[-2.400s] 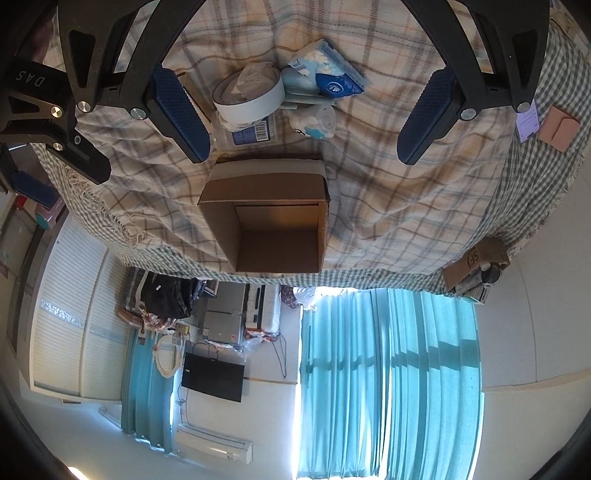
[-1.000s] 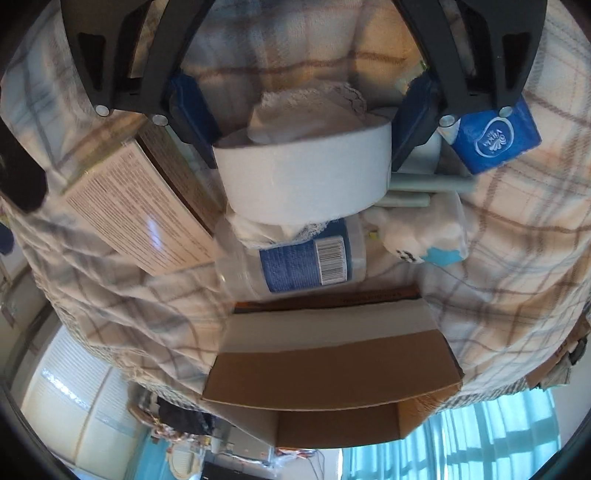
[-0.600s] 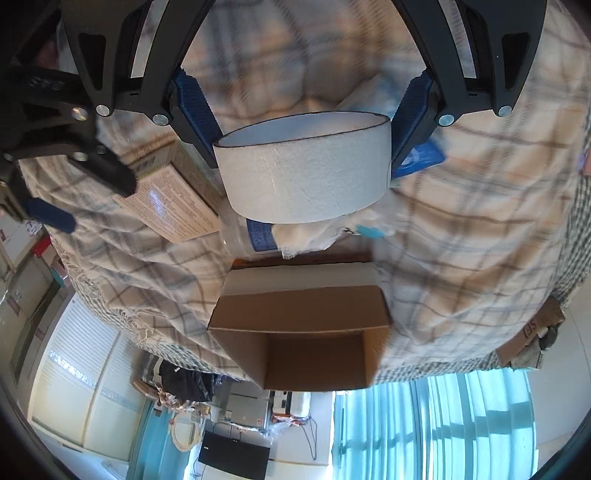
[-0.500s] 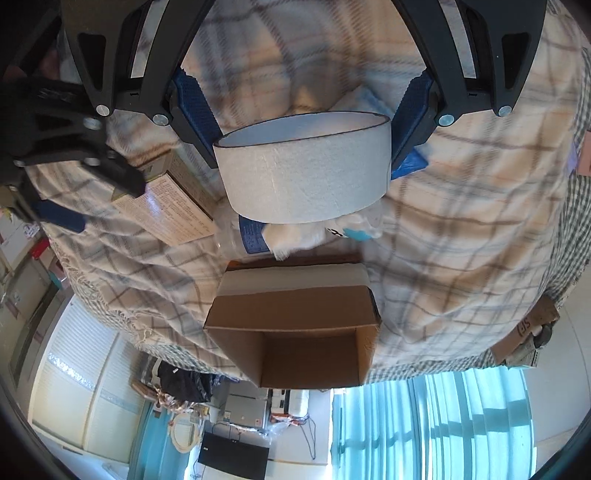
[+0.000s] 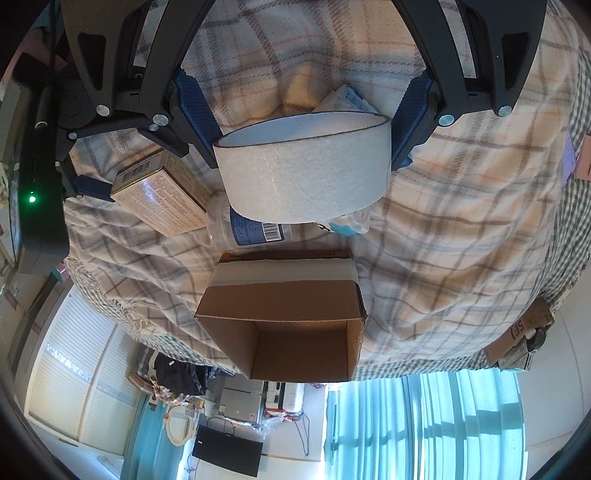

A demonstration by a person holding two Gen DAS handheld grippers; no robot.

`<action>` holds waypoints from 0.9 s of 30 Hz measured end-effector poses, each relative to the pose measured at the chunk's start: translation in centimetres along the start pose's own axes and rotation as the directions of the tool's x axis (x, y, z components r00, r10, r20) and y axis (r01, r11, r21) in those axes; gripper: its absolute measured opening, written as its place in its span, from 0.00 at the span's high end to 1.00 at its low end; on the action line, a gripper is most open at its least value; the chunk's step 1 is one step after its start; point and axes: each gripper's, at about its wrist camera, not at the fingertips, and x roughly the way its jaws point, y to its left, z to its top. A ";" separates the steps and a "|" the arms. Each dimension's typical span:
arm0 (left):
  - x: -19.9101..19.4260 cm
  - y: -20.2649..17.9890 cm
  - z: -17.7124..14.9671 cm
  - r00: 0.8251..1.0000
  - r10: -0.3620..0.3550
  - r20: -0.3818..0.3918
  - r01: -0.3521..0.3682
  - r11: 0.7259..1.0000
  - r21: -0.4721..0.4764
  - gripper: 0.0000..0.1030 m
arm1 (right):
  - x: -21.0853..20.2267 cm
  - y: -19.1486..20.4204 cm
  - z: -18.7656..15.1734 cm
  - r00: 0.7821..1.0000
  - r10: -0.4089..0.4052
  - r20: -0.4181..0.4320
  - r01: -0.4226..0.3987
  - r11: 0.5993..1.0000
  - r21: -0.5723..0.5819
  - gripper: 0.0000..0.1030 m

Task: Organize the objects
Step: 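Grasp the barcoded medicine box with the right gripper and lift it, then drop tape roll in box with left gripper while right gripper drops medicine box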

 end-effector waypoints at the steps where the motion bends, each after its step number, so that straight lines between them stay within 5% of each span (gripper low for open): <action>1: 0.1 0.0 -0.1 1.000 -0.001 -0.001 0.001 1.000 -0.001 0.15 | 0.1 -0.1 0.0 1.000 -0.002 -0.003 0.002 1.000 0.003 0.07; 5: 0.4 -0.1 -0.3 1.000 -0.002 -0.007 0.002 1.000 -0.001 0.15 | 0.4 -0.2 -0.1 1.000 -0.005 -0.013 0.005 1.000 0.014 0.26; 17: -1.0 0.5 0.6 1.000 0.008 0.030 -0.008 1.000 -0.012 0.15 | -7.1 0.0 1.2 0.977 0.007 0.215 -0.006 1.000 -0.003 0.28; 27: -4.2 1.2 5.4 0.990 -0.017 0.140 0.020 1.000 -0.015 0.15 | -14.4 0.5 6.0 0.923 -0.006 0.386 0.030 0.998 -0.055 0.28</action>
